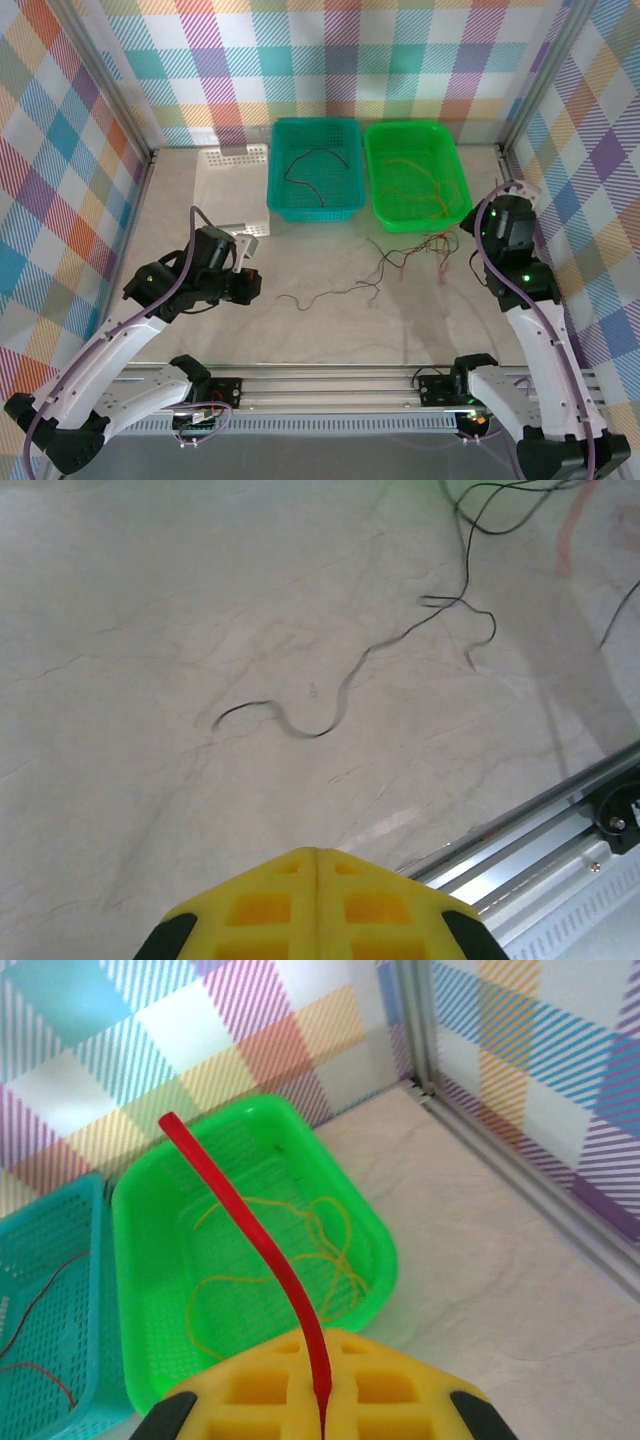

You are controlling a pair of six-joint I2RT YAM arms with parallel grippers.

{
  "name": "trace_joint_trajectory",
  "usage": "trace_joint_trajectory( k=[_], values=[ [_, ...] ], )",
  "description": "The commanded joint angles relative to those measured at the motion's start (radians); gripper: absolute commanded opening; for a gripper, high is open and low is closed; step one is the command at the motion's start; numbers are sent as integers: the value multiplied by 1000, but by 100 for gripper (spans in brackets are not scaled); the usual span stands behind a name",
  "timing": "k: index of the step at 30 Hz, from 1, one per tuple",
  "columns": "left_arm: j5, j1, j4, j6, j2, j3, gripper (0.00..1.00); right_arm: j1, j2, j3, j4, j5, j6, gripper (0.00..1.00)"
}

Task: Untangle the cables

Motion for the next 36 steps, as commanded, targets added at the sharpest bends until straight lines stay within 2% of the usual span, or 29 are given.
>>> trace_joint_trajectory(
  k=[1, 4, 5, 7, 9, 12, 15, 19, 27, 31, 36],
  values=[
    [43, 23, -5, 4, -6, -6, 0, -8, 4, 15, 10, -183, 7, 0],
    [173, 24, 110, -58, 12, -57, 0, -6, -1, -2, 88, -454, 16, 0],
    [216, 24, 162, -82, 15, -79, 6, -6, -8, -6, 108, -502, 21, 0],
    [275, 22, 270, -135, 27, -113, 38, -6, -27, -23, 175, -640, 16, 0],
    [318, 13, 379, -179, 44, -142, 57, -6, -24, -26, 233, -802, 21, 0],
    [338, -22, 481, -202, 97, -144, 66, 2, -10, -38, 330, -1013, 75, 0],
    [364, -63, 572, -217, 154, -141, 73, 24, -10, -57, 421, -1130, 120, 0],
    [411, -127, 717, -239, 223, -148, 75, 73, -14, -70, 463, -1187, 128, 0],
    [472, -292, 960, -268, 306, -151, 77, 153, -2, -71, 479, -1164, 126, 0],
    [469, -360, 1017, -258, 324, -153, 77, 181, 5, -63, 472, -1144, 109, 0],
    [473, -396, 1051, -231, 305, -167, 75, 196, 13, -59, 470, -1137, 112, 0]
  ],
)
